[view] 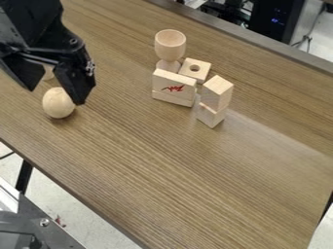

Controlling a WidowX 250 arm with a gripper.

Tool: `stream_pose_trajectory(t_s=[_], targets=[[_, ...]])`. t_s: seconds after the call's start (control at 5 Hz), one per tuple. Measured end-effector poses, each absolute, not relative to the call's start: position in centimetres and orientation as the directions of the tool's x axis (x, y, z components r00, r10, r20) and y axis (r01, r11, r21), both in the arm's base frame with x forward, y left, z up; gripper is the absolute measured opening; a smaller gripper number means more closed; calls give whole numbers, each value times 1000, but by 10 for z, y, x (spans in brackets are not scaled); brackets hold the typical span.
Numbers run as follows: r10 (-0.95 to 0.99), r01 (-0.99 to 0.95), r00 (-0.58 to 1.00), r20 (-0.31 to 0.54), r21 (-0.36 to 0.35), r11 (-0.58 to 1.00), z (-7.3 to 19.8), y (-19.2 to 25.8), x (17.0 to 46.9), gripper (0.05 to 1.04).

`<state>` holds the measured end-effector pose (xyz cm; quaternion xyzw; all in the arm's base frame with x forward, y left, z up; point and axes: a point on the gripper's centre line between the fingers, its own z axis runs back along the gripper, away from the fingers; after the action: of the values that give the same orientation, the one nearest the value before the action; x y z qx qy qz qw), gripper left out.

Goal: Put the ball in the cup

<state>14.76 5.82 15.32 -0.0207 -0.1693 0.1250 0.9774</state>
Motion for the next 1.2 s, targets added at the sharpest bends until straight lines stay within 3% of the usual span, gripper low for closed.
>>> stream_pose_trajectory(t_s=[0.2, 0.6, 0.8, 1.2], targets=[[252, -237, 914, 317, -85, 968, 149, 57, 146, 1000], [270, -331, 858, 436, 69, 941, 128, 89, 179, 1000], [292, -378, 831, 474, 95, 921, 121, 98, 183, 1000], [352, -436, 793, 498, 59, 898, 105, 100, 186, 1000]])
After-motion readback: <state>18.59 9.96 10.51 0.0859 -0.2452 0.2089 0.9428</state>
